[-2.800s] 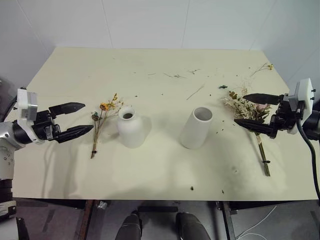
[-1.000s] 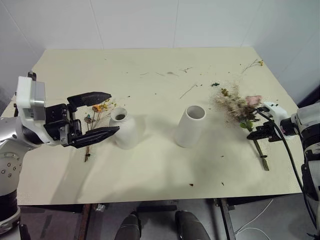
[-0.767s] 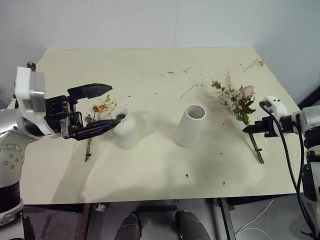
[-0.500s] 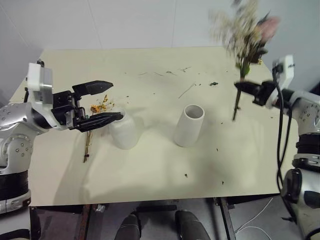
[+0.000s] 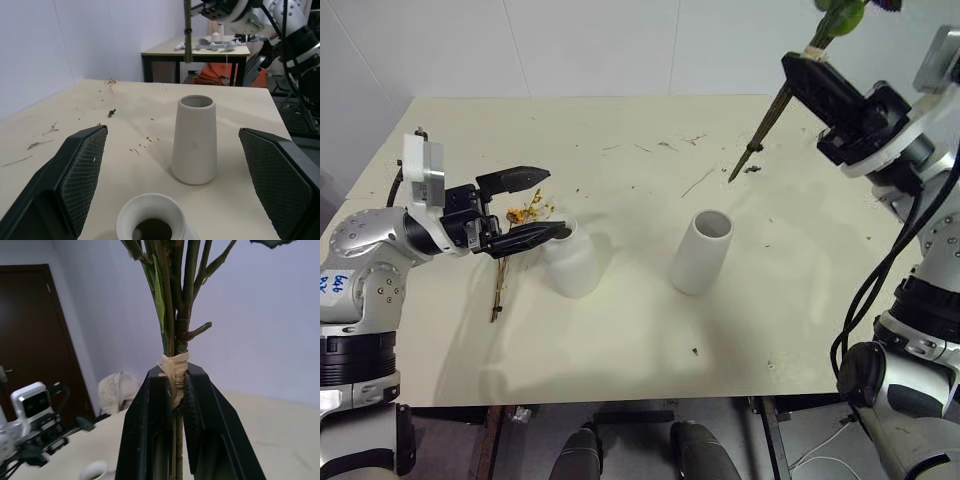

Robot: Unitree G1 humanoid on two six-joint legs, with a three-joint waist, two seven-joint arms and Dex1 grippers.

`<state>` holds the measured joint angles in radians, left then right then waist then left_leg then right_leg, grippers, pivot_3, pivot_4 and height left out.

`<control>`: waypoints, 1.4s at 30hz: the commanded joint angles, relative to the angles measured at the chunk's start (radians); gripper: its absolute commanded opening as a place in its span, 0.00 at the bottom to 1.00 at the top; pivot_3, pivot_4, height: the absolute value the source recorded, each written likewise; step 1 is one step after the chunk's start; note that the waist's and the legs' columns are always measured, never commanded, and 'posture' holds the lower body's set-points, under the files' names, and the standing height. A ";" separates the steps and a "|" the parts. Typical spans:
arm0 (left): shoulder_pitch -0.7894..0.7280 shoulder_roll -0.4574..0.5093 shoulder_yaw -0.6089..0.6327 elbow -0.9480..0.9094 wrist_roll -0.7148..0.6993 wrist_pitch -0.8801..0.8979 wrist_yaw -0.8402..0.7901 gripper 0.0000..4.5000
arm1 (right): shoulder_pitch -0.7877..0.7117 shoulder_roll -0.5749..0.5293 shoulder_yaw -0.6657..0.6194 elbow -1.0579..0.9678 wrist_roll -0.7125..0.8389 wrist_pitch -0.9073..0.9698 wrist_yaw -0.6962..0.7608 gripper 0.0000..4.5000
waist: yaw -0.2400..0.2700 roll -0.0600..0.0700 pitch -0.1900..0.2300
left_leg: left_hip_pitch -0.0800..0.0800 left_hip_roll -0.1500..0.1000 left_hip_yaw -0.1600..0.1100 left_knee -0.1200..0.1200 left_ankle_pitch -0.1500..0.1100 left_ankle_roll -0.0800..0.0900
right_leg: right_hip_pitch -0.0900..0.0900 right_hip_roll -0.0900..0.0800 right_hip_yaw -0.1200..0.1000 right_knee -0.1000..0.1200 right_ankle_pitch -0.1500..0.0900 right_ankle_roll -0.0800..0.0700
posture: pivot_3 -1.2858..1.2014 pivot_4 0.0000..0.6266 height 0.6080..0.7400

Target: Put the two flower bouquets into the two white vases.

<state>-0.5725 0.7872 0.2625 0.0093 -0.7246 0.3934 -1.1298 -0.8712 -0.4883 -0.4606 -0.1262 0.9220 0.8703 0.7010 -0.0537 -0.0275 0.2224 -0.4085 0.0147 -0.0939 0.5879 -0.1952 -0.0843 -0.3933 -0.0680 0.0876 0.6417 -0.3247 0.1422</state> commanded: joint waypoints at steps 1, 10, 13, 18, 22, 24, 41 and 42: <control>0.026 0.004 0.057 -0.043 -0.011 -0.011 0.024 1.00 | 0.074 0.026 0.049 -0.056 -0.045 -0.119 0.021 0.00 | -0.001 0.000 0.000 | 0.000 0.000 0.000 0.000 0.000 0.000 | 0.000 0.000 0.000 0.000 0.000 0.000 | 0.52 0.24 1.00; 0.070 0.009 0.092 -0.100 -0.031 0.015 0.065 1.00 | 0.206 0.062 0.183 -0.025 -0.176 -0.342 0.098 0.00 | -0.002 0.000 0.000 | 0.000 0.000 0.000 0.000 0.000 0.000 | 0.000 0.000 0.001 0.001 0.000 0.000 | 0.52 0.24 1.00; 0.070 0.019 0.099 -0.103 -0.034 0.023 0.067 1.00 | 0.253 0.043 0.228 -0.033 -0.213 -0.384 0.143 0.00 | -0.001 0.000 0.000 | 0.000 0.000 0.000 0.000 0.000 0.000 | 0.000 0.000 0.001 0.001 0.000 0.000 | 0.52 0.24 1.00; 0.082 0.028 0.120 -0.099 -0.028 0.026 0.067 1.00 | 0.306 0.019 0.261 -0.067 -0.225 -0.402 0.180 0.30 | -0.001 0.000 0.000 | 0.000 0.000 0.000 0.000 0.000 0.000 | 0.000 0.000 0.001 0.001 0.000 0.000 | 0.52 0.24 1.00; 0.087 0.034 0.130 -0.093 -0.009 0.019 0.079 1.00 | 0.308 0.012 0.247 -0.040 -0.265 -0.464 0.170 0.60 | -0.002 0.000 0.000 | 0.001 0.000 0.000 0.000 0.000 0.000 | 0.000 0.000 0.001 0.001 0.000 0.000 | 0.52 0.24 1.00; 0.091 0.046 0.133 -0.087 0.011 0.018 0.093 1.00 | 0.307 -0.002 0.235 -0.022 -0.281 -0.489 0.173 0.78 | -0.002 0.000 0.000 | 0.001 0.000 0.000 0.000 0.000 0.000 | 0.000 0.001 0.001 0.001 0.000 0.000 | 0.52 0.24 1.00; 0.035 0.308 0.054 0.038 0.242 0.623 0.534 1.00 | 0.420 -0.501 0.189 -0.017 -0.210 -0.388 0.619 0.99 | -0.001 0.000 0.000 | 0.001 0.000 0.001 -0.003 -0.002 0.002 | 0.000 0.000 0.001 -0.003 -0.001 -0.001 | 0.52 0.24 1.00; 0.031 0.301 0.036 0.037 0.242 0.653 0.535 1.00 | 0.420 -0.515 0.190 -0.032 -0.195 -0.368 0.632 0.99 | -0.001 0.000 0.000 | 0.001 0.000 0.001 -0.003 -0.002 0.002 | 0.000 0.000 0.001 -0.003 -0.001 -0.001 | 0.52 0.24 1.00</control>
<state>-0.5254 1.0808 0.3190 0.0587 -0.4862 0.9918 -0.6044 -0.4501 -0.9740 -0.2588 -0.1050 0.6828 0.4752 1.2954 -0.0542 -0.0279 0.2226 -0.4075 0.0148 -0.0933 0.5855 -0.1969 -0.0827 -0.3930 -0.0676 0.0884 0.6389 -0.3256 0.1414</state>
